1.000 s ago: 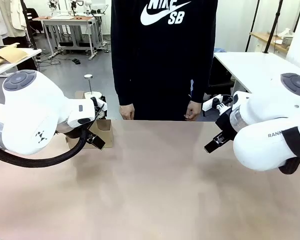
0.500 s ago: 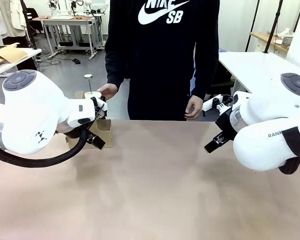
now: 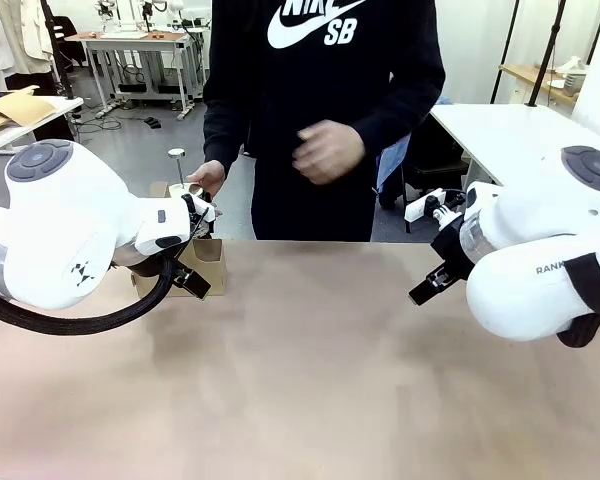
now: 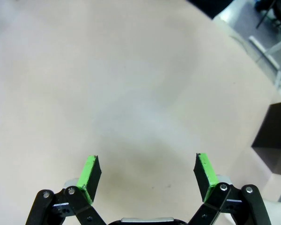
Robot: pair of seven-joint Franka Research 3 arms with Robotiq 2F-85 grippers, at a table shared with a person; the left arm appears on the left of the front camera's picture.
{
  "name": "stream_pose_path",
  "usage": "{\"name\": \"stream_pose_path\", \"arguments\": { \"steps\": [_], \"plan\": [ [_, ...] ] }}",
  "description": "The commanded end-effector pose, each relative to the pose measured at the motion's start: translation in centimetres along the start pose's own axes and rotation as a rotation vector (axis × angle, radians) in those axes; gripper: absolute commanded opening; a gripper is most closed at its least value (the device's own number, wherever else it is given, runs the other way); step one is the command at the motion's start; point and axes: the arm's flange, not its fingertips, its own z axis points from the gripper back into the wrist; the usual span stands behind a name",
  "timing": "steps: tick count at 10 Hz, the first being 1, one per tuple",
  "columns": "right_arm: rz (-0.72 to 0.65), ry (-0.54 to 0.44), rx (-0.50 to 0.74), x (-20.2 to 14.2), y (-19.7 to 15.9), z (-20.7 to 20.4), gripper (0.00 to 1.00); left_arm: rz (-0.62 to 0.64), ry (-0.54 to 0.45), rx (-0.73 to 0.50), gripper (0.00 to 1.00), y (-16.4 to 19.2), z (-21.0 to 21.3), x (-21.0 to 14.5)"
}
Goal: Pour a drink into a cup and package it in a carrier.
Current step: Pick up the 600 ml Paper Cup and place it in the middle top area of the table.
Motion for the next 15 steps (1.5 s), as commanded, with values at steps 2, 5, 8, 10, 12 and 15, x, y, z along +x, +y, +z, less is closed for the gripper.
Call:
{"name": "stream_pose_path", "arguments": {
  "steps": [2,5,8,10,12,15],
  "plan": [
    [-0.01,-0.007,0.054,7.3,-7.5,5.5,1.0,0.001,0.0,0.0,1.0,0.0,0.0,0.0],
    [0.024,-0.106,0.324,7.6,-18.6,11.9,1.0,0.001,0.0,0.0,1.0,0.0,0.0,0.0],
    [0.194,-0.317,0.473,-3.4,-27.3,15.6,1.0,0.001,0.0,0.0,1.0,0.0,0.0,0.0],
    [0.281,-0.523,0.485,-13.0,-31.5,15.4,1.0,0.001,0.0,0.0,1.0,0.0,0.0,0.0],
    [0.301,-0.686,0.531,-21.6,-33.5,12.3,1.0,0.001,0.0,0.0,1.0,0.0,0.0,0.0],
    [0.273,-0.681,0.467,-24.1,-31.7,14.0,1.0,0.001,0.0,0.0,1.0,0.0,0.0,0.0]
  ]
}}
